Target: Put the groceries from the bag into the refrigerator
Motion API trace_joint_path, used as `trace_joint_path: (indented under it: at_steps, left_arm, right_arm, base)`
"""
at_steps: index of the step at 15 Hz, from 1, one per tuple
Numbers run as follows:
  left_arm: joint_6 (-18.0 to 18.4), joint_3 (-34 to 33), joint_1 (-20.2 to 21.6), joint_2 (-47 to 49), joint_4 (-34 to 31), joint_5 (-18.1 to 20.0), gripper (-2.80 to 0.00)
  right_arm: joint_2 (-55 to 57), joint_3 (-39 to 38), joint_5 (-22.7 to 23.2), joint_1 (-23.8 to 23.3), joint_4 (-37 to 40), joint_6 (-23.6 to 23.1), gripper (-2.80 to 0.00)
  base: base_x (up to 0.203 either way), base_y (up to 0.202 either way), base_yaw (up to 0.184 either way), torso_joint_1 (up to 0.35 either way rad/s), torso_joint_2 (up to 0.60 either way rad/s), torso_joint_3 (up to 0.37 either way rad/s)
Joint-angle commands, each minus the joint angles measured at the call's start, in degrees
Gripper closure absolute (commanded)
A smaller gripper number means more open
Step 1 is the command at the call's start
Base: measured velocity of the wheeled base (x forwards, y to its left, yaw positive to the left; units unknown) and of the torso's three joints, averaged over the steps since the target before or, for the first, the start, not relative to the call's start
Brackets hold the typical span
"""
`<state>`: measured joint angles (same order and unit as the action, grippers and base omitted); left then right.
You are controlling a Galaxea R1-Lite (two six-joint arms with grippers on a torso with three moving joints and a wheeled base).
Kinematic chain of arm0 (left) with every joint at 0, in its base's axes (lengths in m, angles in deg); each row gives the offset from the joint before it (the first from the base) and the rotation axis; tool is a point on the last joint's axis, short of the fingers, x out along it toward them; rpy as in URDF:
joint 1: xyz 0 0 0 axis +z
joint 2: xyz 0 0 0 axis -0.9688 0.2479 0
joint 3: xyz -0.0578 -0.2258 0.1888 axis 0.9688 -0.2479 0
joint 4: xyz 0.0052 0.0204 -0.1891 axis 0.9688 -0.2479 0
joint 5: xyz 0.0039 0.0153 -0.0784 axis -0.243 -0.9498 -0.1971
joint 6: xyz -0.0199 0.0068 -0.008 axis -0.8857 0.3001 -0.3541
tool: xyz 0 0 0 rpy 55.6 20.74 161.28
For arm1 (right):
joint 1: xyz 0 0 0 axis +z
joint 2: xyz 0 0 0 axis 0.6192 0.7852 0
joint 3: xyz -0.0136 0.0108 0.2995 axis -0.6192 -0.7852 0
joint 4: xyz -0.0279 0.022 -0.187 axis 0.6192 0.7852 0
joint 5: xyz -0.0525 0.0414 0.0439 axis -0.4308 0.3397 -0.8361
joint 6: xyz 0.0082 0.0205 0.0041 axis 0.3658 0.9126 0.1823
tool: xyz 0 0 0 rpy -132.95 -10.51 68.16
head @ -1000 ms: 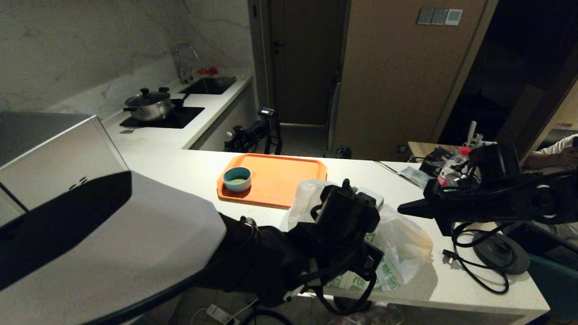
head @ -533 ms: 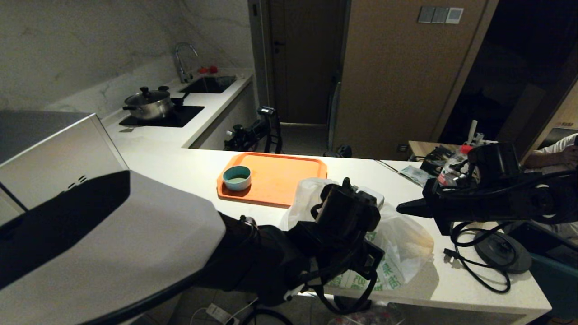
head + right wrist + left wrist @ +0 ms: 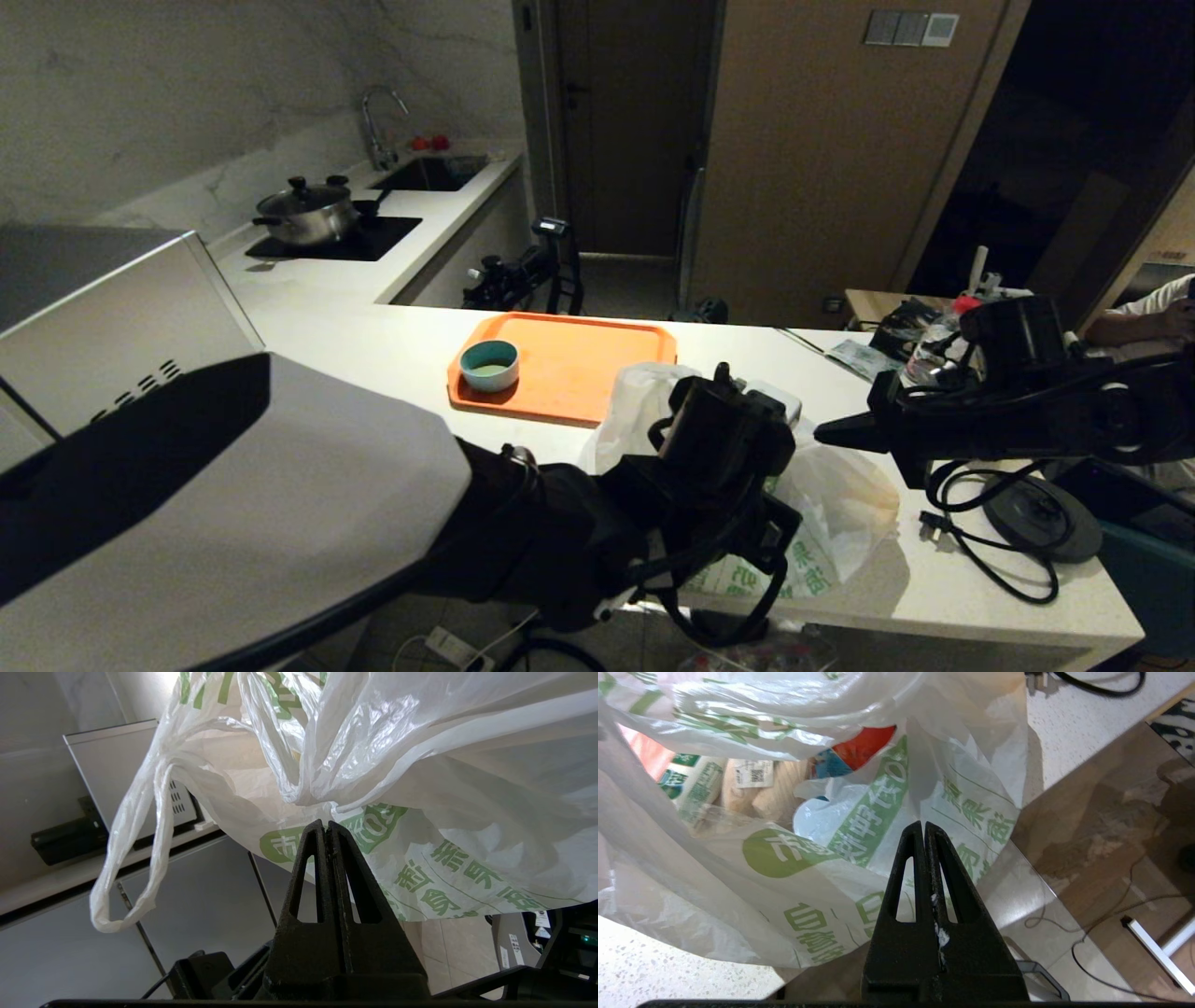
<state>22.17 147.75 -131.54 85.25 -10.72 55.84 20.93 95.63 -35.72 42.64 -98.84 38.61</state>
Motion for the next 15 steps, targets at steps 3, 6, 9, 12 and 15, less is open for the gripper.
trace_joint_path:
  at_steps: [3,6,9,12,15]
  left_arm:
    - [-0.1,0.2,0.0,0.3,0.1,-0.2,0.0]
    - [-0.1,0.1,-0.3,0.3,0.2,-0.1,0.0]
    - [-0.1,0.1,-0.4,0.4,0.1,-0.1,0.0]
    - [-0.1,0.0,-0.4,0.5,0.2,-0.1,0.0]
    - [-0.1,0.0,-0.7,0.5,0.1,-0.1,0.0]
  right_arm:
    - [0.3,0.0,0.2,0.2,-0.1,0.3,0.0]
    - [0.2,0.0,0.2,0.4,-0.1,0.3,0.0]
    - [0.3,0.0,0.2,1.0,-0.1,0.4,0.0]
    - [0.3,0.1,0.2,1.0,-0.1,0.3,0.0]
    - [0.3,0.1,0.3,1.1,-0.1,0.4,0.0]
  base:
    - [0.0,0.0,0.0,-0.051,0.11,0.06]
    - [0.0,0.0,0.0,-0.051,0.12,0.064]
    - [0.0,0.0,0.0,-0.049,0.11,0.062]
    - [0.0,0.0,0.0,-0.054,0.12,0.063]
    - [0.0,0.0,0.0,-0.057,0.13,0.071]
